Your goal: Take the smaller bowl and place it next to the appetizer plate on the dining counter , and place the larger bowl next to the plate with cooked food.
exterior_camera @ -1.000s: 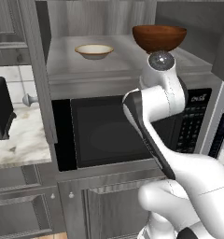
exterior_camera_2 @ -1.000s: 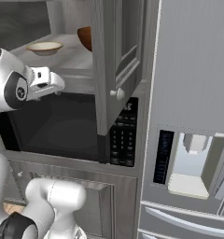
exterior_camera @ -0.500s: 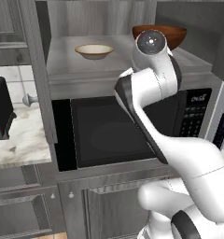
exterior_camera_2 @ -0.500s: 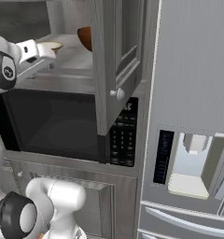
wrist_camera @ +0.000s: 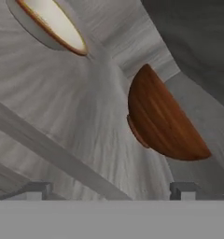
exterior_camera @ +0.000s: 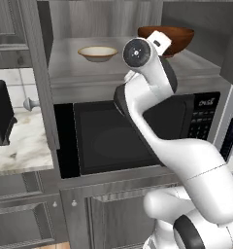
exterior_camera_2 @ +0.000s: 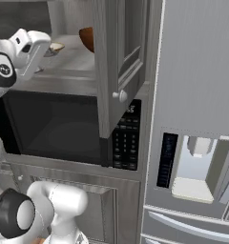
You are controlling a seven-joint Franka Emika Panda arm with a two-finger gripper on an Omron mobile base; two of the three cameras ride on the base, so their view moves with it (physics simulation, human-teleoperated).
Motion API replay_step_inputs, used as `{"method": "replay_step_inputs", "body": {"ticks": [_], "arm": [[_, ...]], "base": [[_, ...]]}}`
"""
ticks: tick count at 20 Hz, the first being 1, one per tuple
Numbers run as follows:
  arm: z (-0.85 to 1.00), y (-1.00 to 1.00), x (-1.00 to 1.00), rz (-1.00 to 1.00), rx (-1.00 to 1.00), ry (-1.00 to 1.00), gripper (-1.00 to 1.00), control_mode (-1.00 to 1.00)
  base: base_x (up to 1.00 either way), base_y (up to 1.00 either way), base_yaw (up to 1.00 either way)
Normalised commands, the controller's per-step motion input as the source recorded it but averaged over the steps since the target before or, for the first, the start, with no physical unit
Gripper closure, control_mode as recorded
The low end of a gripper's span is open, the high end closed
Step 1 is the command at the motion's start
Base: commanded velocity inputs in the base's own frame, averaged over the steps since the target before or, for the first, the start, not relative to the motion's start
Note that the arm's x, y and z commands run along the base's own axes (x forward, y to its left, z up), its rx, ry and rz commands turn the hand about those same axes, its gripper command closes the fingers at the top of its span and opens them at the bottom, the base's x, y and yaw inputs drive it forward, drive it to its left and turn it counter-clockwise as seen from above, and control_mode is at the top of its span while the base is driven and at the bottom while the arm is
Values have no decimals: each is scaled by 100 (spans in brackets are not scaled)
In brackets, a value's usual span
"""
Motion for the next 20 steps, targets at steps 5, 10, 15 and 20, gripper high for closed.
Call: {"method": "replay_step_inputs", "body": {"ticks": [5,10,15,20], "arm": [[40,-35,13,0,-24,-2,-100,-100],[0,-41,30,0,-21,0,-100,-100],[5,-32,26,0,-13,0,-100,-100],[22,-14,2,0,-1,0,-100,-100]], "base": [[0,0,0],[0,0,0],[0,0,0],[0,0,0]]}}
